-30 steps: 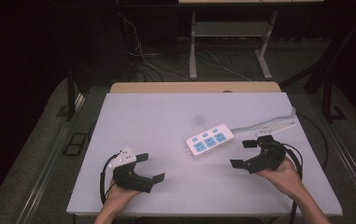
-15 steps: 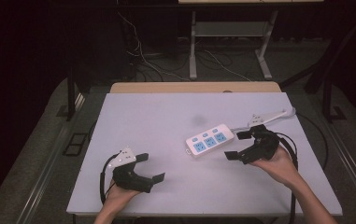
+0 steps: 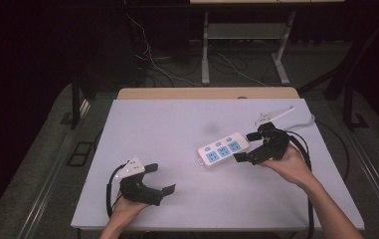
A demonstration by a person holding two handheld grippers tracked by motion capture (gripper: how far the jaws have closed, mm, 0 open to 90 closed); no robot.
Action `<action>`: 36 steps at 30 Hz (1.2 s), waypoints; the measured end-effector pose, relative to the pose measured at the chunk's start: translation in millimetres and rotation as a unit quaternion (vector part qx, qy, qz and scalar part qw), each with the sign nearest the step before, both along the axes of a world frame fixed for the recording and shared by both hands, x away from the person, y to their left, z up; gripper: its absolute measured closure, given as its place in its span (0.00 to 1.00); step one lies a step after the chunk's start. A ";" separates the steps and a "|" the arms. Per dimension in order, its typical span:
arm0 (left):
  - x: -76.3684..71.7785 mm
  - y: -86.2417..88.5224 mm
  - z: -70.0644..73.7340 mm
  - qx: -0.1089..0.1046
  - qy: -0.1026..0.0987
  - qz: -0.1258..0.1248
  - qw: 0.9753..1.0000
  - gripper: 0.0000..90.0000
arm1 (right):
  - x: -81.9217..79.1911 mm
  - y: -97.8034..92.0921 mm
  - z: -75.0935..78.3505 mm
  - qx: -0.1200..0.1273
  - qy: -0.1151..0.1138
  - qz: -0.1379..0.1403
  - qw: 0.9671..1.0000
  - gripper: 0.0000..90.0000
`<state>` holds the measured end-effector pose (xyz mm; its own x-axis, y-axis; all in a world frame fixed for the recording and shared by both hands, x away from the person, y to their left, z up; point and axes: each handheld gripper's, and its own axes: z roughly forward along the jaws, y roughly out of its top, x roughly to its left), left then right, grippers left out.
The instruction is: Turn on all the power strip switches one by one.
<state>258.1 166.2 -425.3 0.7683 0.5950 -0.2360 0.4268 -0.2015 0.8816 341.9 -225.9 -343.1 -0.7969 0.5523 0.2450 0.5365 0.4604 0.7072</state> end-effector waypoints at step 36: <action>0.7 0.9 -0.1 -0.003 -0.001 0.002 1.000 0.00 | 44.8 69.2 -2.6 -0.034 0.012 0.026 0.999 0.01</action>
